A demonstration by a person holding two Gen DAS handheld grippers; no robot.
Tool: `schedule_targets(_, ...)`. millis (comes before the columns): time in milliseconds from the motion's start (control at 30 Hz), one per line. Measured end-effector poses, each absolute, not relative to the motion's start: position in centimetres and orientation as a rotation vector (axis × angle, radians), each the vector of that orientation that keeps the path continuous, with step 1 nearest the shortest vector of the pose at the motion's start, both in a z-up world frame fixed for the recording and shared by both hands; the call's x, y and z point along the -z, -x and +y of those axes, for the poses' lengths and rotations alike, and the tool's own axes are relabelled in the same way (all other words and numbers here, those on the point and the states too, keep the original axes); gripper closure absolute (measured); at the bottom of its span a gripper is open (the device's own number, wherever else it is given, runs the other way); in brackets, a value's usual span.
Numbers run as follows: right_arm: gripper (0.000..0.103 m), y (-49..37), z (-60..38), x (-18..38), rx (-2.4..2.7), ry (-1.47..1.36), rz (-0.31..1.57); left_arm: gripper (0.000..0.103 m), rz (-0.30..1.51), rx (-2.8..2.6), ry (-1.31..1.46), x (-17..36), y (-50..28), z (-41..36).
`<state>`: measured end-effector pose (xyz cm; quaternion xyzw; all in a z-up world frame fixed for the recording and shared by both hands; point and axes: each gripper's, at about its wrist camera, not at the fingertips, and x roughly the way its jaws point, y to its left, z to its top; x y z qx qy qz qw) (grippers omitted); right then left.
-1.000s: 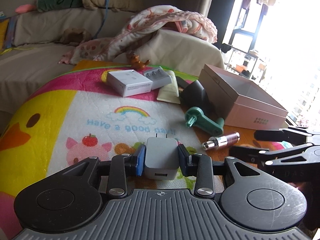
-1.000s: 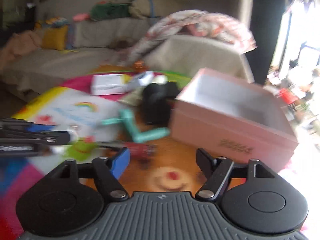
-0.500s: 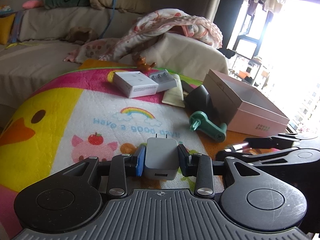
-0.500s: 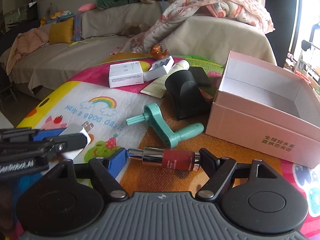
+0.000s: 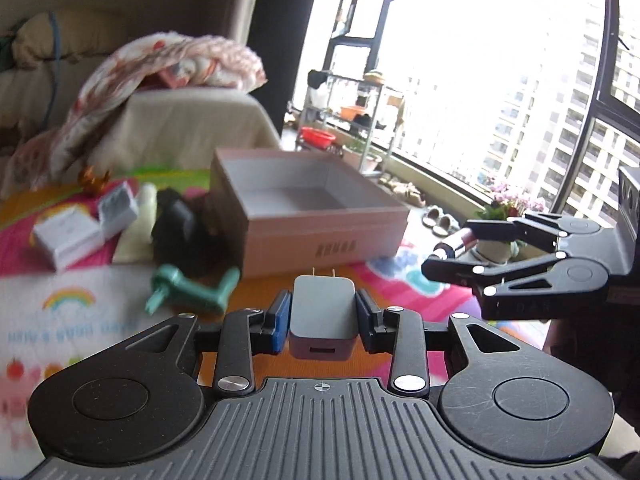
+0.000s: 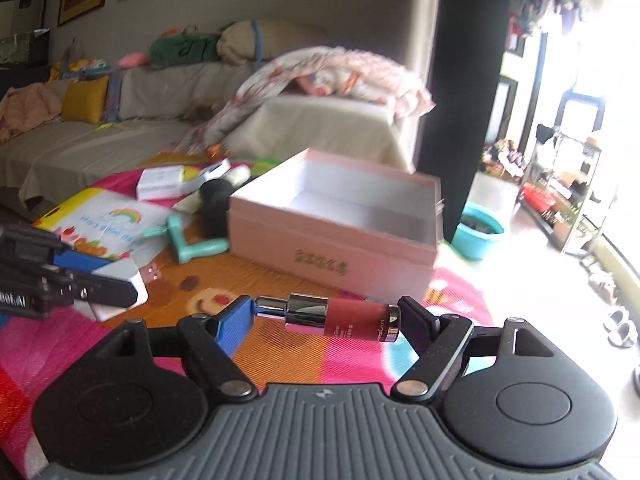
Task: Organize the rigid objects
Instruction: 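Carry charger and lipstick over the pink box and open both grippers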
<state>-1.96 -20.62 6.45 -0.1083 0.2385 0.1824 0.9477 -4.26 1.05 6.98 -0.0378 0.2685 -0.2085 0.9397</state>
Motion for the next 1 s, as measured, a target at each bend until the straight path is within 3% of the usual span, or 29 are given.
schedule_targets(200, 0.024, -3.1, -20.7, -10.4, -0.292, 0.17, 0.314, 0.064, 0.322, 0.421, 0.036, -15.2, -4.4, -1.9)
schedule_targets(300, 0.02, -6.7, -19.7, -11.2, -0.25, 0.149, 0.301, 0.063, 0.355, 0.442, 0.061, -16.8, -9.5, -3.2)
schedule_targets(500, 0.018, -4.8, -19.3, -7.9, -0.358, 0.122, 0.385, 0.063, 0.357, 0.385, 0.072, -13.5, -9.3, 0.0)
schedule_targets(767, 0.018, -1.3, -17.8, -2.3, -0.444, 0.13, 0.544, 0.064, 0.517, 0.131, 0.216, -4.5, -5.2, 10.1)
schedule_targets(1000, 0.018, -1.0, -15.9, -1.4, -0.467, 0.131, 0.576, 0.064, 0.493, -0.093, 0.253, -3.6, -3.9, 16.1)
